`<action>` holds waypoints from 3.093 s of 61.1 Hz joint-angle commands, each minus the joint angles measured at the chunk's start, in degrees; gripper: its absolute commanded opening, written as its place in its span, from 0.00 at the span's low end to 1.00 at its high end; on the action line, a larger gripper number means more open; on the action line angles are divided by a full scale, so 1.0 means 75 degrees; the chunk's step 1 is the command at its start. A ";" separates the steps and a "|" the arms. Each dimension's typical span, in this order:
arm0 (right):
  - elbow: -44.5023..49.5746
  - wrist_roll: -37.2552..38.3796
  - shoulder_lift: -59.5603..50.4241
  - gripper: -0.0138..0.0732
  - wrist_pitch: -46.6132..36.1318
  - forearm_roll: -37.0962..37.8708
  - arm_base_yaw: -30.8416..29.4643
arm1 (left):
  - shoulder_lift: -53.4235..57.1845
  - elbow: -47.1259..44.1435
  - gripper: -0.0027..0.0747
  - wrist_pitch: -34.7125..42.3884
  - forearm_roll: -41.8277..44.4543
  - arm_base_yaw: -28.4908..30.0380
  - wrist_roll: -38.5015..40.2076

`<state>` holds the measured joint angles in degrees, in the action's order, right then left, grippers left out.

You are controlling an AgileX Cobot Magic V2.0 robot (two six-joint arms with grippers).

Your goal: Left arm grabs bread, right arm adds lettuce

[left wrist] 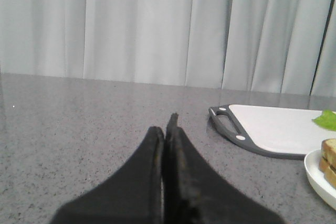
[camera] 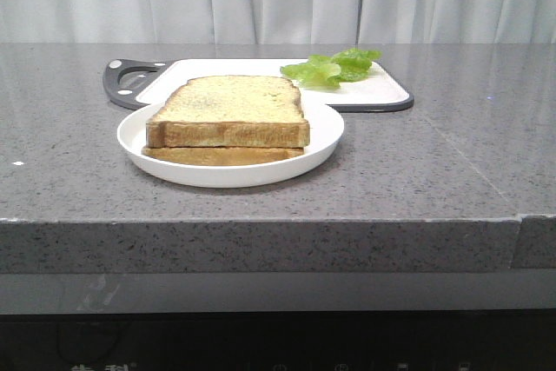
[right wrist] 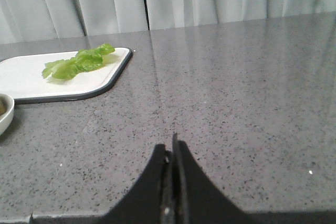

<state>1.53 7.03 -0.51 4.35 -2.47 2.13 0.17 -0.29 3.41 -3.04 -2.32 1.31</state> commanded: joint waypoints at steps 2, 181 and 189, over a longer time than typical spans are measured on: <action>-0.0176 -0.0055 -0.0173 0.02 -0.0827 0.0104 -0.0050 | 0.0128 0.0243 0.01 0.0719 -0.0062 -0.0058 0.0026; -0.5097 -0.0062 0.2574 0.65 0.3404 0.0743 -0.0050 | -1.2591 0.9245 0.60 -0.6953 -0.7364 -0.1888 -0.4701; -0.5097 -0.0062 0.2574 0.65 0.3404 0.0743 -0.0050 | -1.2674 0.9245 0.60 -0.7070 -0.7364 -0.1888 -0.4701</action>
<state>-34.84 7.03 17.82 33.91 2.23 2.13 -96.83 67.12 -48.74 -55.07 -15.98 -33.70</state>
